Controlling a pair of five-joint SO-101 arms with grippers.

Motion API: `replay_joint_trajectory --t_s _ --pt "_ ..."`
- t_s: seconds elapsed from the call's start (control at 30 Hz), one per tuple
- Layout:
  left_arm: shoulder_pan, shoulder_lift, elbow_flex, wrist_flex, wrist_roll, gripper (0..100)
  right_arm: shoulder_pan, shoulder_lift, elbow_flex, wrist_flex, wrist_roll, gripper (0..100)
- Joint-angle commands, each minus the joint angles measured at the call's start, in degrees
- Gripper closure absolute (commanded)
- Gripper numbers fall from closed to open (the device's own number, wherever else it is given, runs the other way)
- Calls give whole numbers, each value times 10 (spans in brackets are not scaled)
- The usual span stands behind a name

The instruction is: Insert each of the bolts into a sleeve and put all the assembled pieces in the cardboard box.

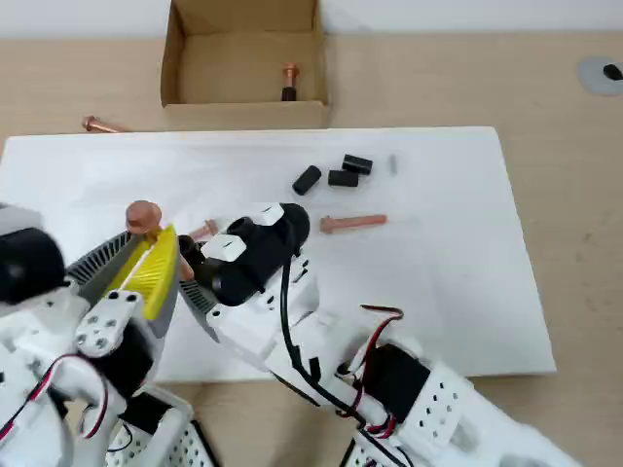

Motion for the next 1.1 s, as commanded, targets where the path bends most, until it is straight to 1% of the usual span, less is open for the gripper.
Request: replay_joint_trajectory --t_s 0.0,0.13,0.27,0.5,0.57,0.67,1.07 --pt "5 -1 9 -42 0 995 -10 -18 -29 -15 -2 989" --pt "4 -2 5 -62 -1 995 -10 -18 -28 -14 -2 989" --pt "4 -2 5 -61 -4 995 -10 -18 -28 -13 -2 989" --pt "4 -2 6 -59 -71 995 -10 -18 -28 -13 -2 989" --pt "-15 -2 6 -60 -82 995 -10 -18 -28 -13 -2 989" --pt "-41 -2 10 -61 -83 995 -10 -18 -26 -13 -2 989" --pt "-43 -2 15 -60 -80 995 -10 -17 -27 -16 -2 989"
